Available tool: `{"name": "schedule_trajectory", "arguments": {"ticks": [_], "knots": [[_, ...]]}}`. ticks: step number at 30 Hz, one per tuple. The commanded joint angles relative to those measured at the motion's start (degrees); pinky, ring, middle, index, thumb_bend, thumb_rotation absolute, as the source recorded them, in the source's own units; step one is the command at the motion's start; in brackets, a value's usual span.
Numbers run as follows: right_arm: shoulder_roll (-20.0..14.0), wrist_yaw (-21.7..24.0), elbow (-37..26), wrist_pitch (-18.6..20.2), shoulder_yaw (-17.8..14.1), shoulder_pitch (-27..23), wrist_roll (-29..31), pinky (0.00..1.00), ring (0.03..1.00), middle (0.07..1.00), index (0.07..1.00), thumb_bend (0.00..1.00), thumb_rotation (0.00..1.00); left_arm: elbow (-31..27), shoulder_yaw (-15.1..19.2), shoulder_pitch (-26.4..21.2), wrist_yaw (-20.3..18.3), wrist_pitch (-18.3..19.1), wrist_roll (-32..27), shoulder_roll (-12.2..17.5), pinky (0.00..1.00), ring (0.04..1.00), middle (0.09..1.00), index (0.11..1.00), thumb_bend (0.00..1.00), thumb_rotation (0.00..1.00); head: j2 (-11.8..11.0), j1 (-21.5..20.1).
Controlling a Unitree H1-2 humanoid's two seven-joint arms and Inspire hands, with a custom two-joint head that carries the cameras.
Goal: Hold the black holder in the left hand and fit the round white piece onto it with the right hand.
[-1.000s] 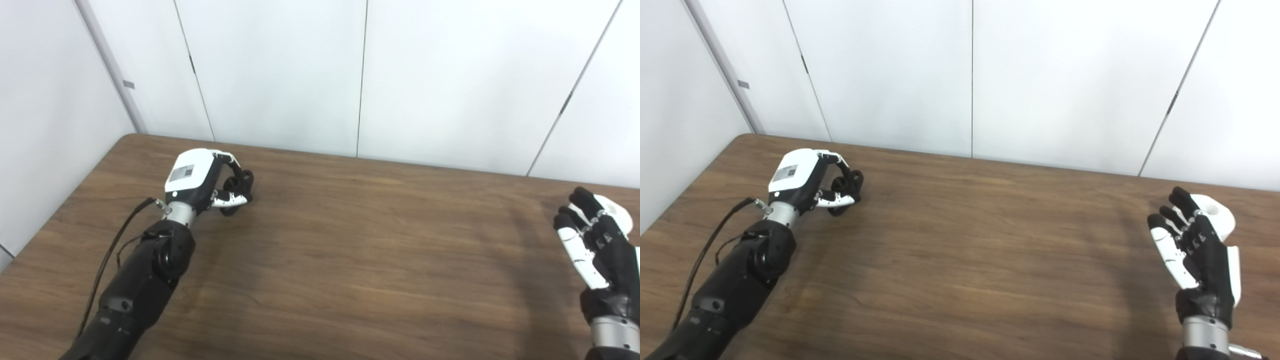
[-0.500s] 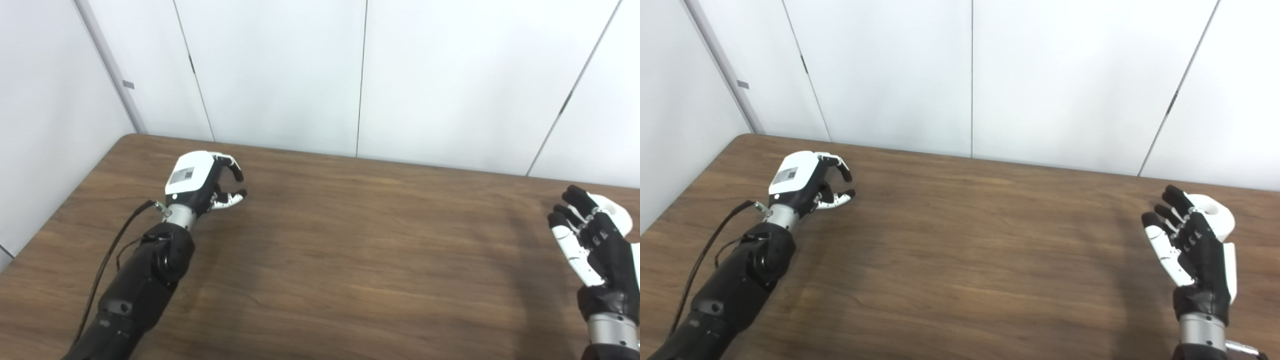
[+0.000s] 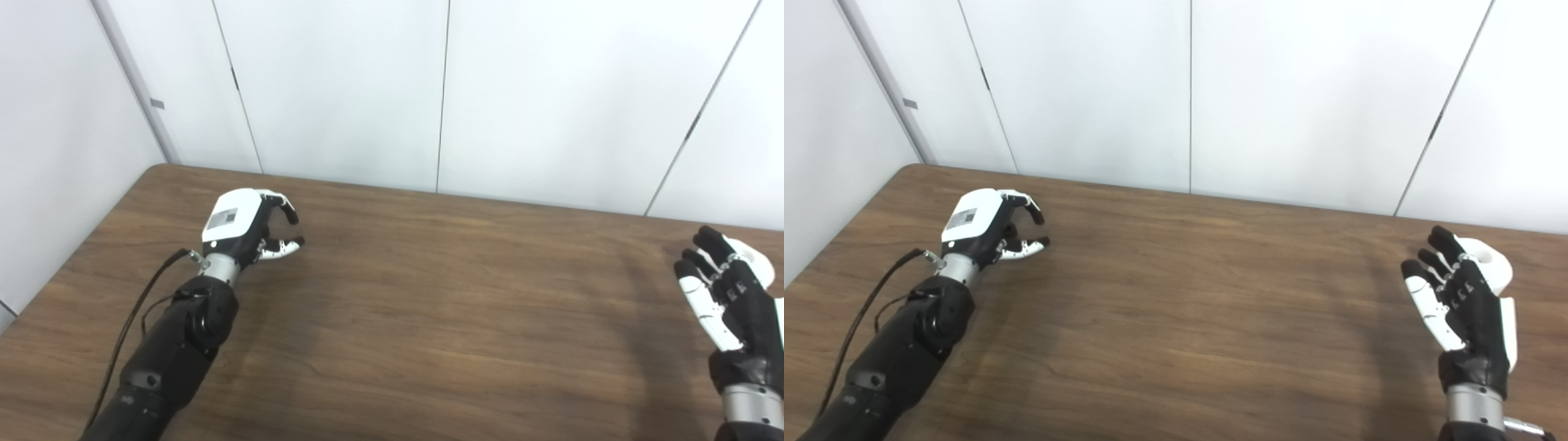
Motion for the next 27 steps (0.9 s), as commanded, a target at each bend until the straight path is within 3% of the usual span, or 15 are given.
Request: {"name": "schedule_trajectory", "arguments": {"ticks": [1, 4, 7, 12, 18, 24, 27], "knots": [[-0.6, -0.3, -0.5, -2.3, -0.3, -1.8, 0.1, 0.75, 0.810, 0.842, 0.812, 0.47, 0.45, -1.6, 0.6, -1.5, -0.1, 0.5, 0.6, 2.3, 0.87, 0.895, 0.893, 0.831, 1.00, 0.41, -0.2, 0.2], [-0.5, -0.2, 0.2, -2.7, -0.3, -1.9, 0.3, 0.74, 0.809, 0.838, 0.807, 0.49, 0.45, -1.6, 0.7, -1.4, -1.4, 0.2, -0.1, 2.8, 0.90, 0.920, 0.921, 0.935, 1.00, 0.48, -0.5, 0.3], [-0.6, -0.1, 0.4, -3.1, -0.1, -1.7, -0.1, 0.73, 0.808, 0.838, 0.806, 0.49, 0.46, -1.7, 0.5, -1.4, -3.4, 0.6, -0.3, 3.7, 0.93, 0.941, 0.938, 0.978, 1.00, 0.50, -0.8, 0.4], [-1.0, -0.1, 1.4, -3.8, 0.2, -1.5, -1.1, 0.73, 0.814, 0.838, 0.808, 0.50, 0.49, -1.6, 1.2, -0.9, -5.3, 0.5, -1.8, 4.2, 0.95, 0.954, 0.949, 0.990, 1.00, 0.47, -1.5, 1.6], [-1.2, 0.2, 2.0, -4.3, 0.3, -1.3, -0.6, 0.73, 0.812, 0.843, 0.812, 0.44, 0.46, -2.2, 1.8, -0.1, -6.5, 1.3, -2.3, 4.6, 0.95, 0.963, 0.966, 1.000, 1.00, 0.43, -2.7, 2.8], [-1.3, 0.1, 2.8, -4.6, 0.1, -1.2, -0.3, 0.71, 0.812, 0.836, 0.809, 0.45, 0.46, -1.6, 2.3, 0.4, -6.9, 1.6, -2.4, 4.7, 0.93, 0.956, 0.960, 0.993, 1.00, 0.38, -5.0, 3.8], [-1.4, 0.2, 3.3, -5.0, 0.0, -1.1, -0.1, 0.71, 0.808, 0.836, 0.809, 0.44, 0.45, -1.2, 2.7, 0.8, -6.8, 1.6, -2.8, 4.8, 0.93, 0.953, 0.960, 0.986, 1.00, 0.39, -5.0, 4.1]]}}
